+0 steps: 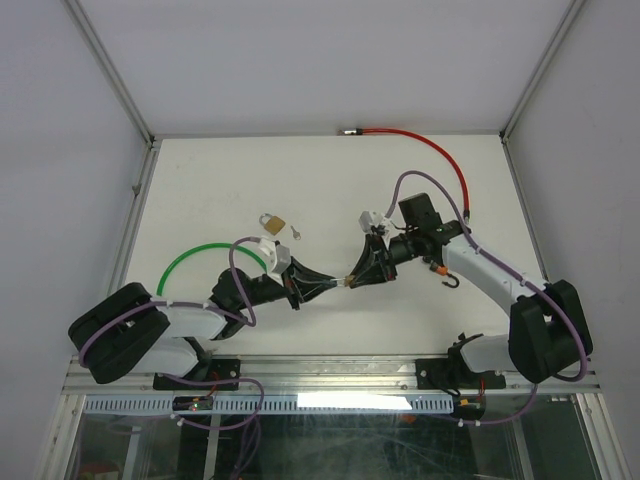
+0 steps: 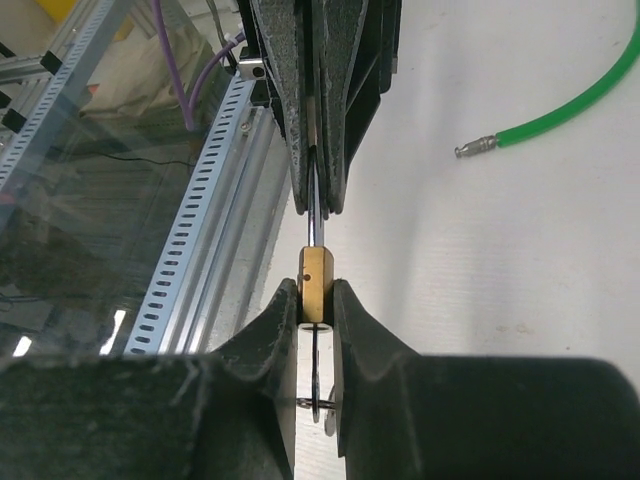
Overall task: Lock with the key
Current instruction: Lock the lock, then place the lock at the center of the board.
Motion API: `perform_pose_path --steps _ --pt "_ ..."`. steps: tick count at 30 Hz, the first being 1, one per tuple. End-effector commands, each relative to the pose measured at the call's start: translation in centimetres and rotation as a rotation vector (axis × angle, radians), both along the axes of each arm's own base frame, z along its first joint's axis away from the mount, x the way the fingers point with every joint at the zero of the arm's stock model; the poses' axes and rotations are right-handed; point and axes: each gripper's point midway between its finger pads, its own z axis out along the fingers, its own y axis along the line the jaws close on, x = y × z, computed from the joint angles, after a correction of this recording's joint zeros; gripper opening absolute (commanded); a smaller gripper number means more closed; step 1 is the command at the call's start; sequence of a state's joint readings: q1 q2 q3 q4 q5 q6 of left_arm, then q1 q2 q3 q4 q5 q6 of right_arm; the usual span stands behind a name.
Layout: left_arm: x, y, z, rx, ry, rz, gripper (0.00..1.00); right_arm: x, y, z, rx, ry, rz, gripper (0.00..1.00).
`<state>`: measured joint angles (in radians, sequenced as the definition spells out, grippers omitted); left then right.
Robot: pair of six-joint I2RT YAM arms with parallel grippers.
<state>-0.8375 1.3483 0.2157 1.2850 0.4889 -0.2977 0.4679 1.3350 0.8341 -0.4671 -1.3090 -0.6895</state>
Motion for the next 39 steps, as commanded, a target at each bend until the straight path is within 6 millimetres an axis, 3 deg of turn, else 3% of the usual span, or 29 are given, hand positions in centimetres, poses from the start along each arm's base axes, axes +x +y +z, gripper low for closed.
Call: perform_pose_path --steps 1,7,9,11,17,23,34,39 --pt "-1.8 -0.3 3.3 -0.080 -0.099 -0.040 0.00 1.4 0.6 2.9 0.089 -0.176 0.051 0.12" --pt "-1.9 0.2 3.1 -0.065 -0.098 -0.035 0.00 1.6 -0.6 4.0 0.116 -0.210 0.023 0.66" --pt "-1.9 0.3 3.0 -0.061 -0.096 -0.032 0.00 1.6 -1.0 4.5 0.126 -0.228 0.011 0.74" --pt "-1.8 0.6 3.0 -0.063 -0.095 -0.024 0.00 1.8 -1.3 5.0 0.132 -0.243 -0.005 0.76" --pt "-1.2 1.3 3.0 -0.070 -0.087 0.017 0.00 2.1 -2.1 5.4 0.135 -0.248 -0.034 0.73" --pt "-0.6 1.8 3.2 -0.089 -0.078 0.057 0.00 2.1 -1.6 3.9 0.097 -0.197 -0.023 0.55" --pt "-0.1 2.5 3.2 -0.098 -0.073 0.100 0.00 1.8 -0.9 2.4 0.036 -0.182 0.003 0.37" --pt "-0.1 2.7 3.2 -0.103 -0.074 0.106 0.00 1.8 -0.8 2.4 0.030 -0.188 0.008 0.15"
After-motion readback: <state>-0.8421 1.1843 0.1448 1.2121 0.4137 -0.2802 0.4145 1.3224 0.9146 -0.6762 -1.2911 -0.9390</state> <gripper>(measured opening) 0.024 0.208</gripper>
